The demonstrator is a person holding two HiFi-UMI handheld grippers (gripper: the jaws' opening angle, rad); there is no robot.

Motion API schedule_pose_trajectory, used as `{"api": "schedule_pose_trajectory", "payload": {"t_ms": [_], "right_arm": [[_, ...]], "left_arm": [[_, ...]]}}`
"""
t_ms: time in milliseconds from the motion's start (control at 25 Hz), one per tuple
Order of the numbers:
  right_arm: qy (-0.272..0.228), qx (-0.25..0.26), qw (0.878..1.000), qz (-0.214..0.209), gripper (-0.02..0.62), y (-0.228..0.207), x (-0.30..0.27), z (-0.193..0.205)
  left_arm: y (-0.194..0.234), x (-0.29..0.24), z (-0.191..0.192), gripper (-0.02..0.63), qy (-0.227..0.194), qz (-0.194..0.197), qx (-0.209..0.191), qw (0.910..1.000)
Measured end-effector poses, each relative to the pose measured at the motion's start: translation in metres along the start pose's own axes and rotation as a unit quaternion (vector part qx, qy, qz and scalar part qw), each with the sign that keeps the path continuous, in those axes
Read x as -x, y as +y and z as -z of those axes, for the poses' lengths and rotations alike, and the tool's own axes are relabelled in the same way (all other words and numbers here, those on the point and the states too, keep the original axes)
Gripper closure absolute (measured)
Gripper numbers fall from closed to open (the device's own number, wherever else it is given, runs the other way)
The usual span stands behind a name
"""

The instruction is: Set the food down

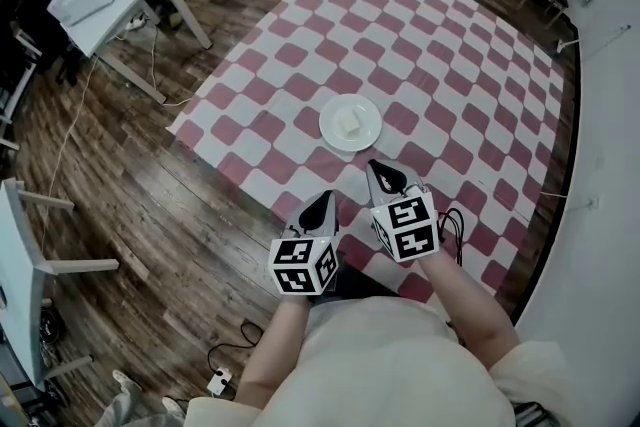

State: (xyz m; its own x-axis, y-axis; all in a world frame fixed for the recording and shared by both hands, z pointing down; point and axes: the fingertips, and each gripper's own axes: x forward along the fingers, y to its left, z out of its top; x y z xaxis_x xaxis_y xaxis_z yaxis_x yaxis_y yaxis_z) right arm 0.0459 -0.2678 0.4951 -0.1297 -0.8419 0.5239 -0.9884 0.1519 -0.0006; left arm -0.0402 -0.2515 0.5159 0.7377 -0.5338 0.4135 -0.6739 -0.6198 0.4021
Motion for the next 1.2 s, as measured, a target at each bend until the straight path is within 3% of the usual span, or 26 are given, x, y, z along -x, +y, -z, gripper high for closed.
{"api": "schedule_pose_trajectory", "payload": {"t_ms": [1200], "right_arm": [[-0.112, -0.027, 0.991, -0.061, 0.589, 0.020, 0.164, 0.029]], "left_arm": [[-0.138, 0.078, 0.032, 0.600, -0.062, 0.008, -0.055, 0.9965]]}}
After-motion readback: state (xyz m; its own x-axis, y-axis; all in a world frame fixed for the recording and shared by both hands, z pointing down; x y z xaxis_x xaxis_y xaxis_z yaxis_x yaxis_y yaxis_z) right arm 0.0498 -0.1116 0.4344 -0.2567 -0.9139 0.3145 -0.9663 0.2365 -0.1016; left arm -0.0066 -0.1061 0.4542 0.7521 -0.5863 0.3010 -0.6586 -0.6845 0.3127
